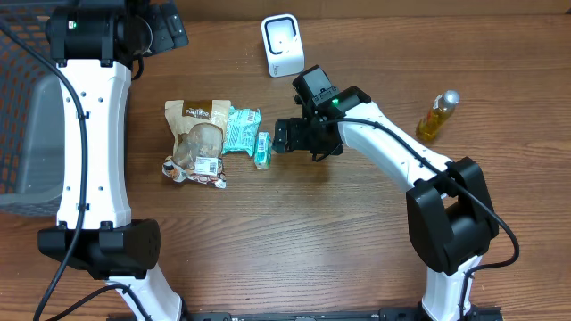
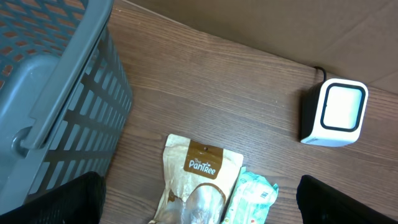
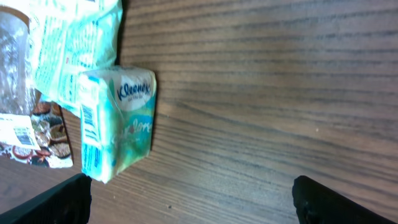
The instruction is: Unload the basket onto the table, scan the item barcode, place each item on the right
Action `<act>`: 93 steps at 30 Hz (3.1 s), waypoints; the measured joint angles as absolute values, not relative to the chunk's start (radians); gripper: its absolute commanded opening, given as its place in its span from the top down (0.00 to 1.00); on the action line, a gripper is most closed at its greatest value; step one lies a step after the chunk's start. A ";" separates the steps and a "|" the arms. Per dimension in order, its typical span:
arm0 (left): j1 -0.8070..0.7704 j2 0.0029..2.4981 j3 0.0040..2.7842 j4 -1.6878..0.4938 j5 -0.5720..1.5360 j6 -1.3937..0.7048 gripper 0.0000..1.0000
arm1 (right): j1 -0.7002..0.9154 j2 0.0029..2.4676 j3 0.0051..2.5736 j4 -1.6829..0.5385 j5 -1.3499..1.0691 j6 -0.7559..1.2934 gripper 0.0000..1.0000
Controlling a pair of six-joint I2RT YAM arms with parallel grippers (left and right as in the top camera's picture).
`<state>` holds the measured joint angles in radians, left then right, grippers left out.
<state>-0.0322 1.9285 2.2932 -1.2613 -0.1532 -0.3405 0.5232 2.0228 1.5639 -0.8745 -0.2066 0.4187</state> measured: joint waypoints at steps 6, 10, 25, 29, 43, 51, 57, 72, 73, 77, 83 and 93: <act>-0.032 1.929 2.293 -1.261 -0.153 -0.340 0.01 | 0.523 2.023 1.564 -0.865 -0.202 0.418 0.00; -0.032 1.929 2.293 -1.261 -0.153 -0.341 0.01 | 0.524 2.023 1.564 -0.865 -0.202 0.419 0.00; -0.032 1.929 2.293 -1.261 -0.154 -0.341 0.01 | 0.523 2.023 1.564 -0.869 -0.201 0.418 0.00; -0.032 1.929 2.293 -1.261 -0.153 -0.341 0.01 | 0.523 2.023 1.564 -0.867 -0.195 0.419 0.00; -0.032 1.929 2.293 -1.261 -0.154 -0.340 0.00 | 0.524 2.023 1.565 -0.813 -0.240 0.417 0.37; -0.032 1.929 2.293 -1.261 -0.154 -0.340 0.00 | 0.576 2.023 1.565 -0.782 -0.276 0.441 0.38; -0.032 1.929 2.293 -1.261 -0.153 -0.341 0.00 | 0.645 2.023 1.565 -0.743 -0.240 0.445 0.39; -0.032 1.929 2.293 -1.261 -0.153 -0.341 0.01 | 0.688 2.023 1.565 -0.705 -0.046 0.574 0.30; -0.032 1.929 2.293 -1.261 -0.153 -0.340 0.00 | 0.688 2.023 1.565 -0.704 -0.045 0.576 0.30; -0.032 1.929 2.293 -1.261 -0.154 -0.340 0.00 | 0.688 2.023 1.565 -0.698 -0.037 0.577 0.29; -0.032 1.929 2.293 -1.261 -0.154 -0.341 0.01 | 0.689 2.032 1.565 -0.686 -0.036 0.581 0.24; -0.032 1.929 2.293 -1.261 -0.153 -0.340 0.00 | 0.696 2.115 1.565 -0.681 -0.036 0.584 0.25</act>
